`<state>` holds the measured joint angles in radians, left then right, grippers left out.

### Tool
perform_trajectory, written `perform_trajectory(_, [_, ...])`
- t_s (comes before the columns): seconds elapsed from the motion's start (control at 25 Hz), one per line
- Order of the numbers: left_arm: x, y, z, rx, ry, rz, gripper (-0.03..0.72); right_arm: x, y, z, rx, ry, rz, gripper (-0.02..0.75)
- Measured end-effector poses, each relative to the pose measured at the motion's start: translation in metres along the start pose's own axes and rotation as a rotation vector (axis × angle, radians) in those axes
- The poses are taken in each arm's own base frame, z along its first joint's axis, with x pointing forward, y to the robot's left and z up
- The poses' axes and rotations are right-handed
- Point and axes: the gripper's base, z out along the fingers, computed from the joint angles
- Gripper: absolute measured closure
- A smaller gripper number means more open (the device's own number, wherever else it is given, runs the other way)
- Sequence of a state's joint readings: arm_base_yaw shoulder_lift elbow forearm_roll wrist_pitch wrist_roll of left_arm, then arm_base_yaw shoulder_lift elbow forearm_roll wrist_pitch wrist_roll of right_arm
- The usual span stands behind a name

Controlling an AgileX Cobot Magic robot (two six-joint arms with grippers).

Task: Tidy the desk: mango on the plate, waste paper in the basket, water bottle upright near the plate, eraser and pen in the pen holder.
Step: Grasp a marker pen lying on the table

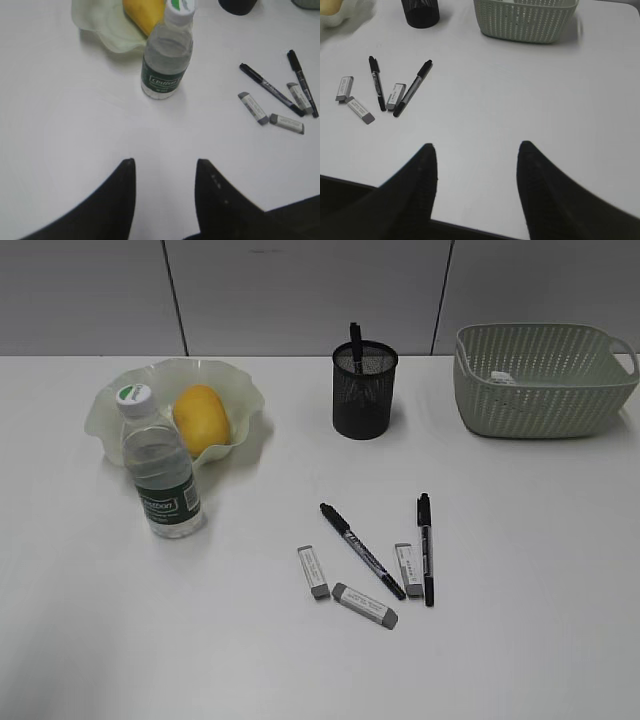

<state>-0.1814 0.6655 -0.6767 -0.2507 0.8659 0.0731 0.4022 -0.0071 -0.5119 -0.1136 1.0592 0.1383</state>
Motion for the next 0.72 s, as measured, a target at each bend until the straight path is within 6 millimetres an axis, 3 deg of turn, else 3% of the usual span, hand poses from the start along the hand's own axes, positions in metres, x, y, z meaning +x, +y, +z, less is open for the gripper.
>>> perform_trajectory(0.16, [-0.032,-0.009,0.036,0.046,0.075,0.028,0.390,-0.001,0.001,0.000,-0.011,-0.010,0.005,0.339])
perform_trajectory(0.32, [-0.049,-0.040,0.068,0.122,0.130,0.091,0.390,-0.001,0.002,0.000,-0.018,-0.011,0.008,0.344])
perform_trajectory(0.52, [-0.049,-0.090,0.125,0.059,0.225,0.203,0.390,-0.001,0.003,0.000,0.009,-0.012,0.031,0.346])
perform_trajectory(0.72, [-0.044,-0.122,0.189,0.012,0.323,0.202,0.379,0.000,0.005,-0.001,0.079,-0.015,0.079,0.351])
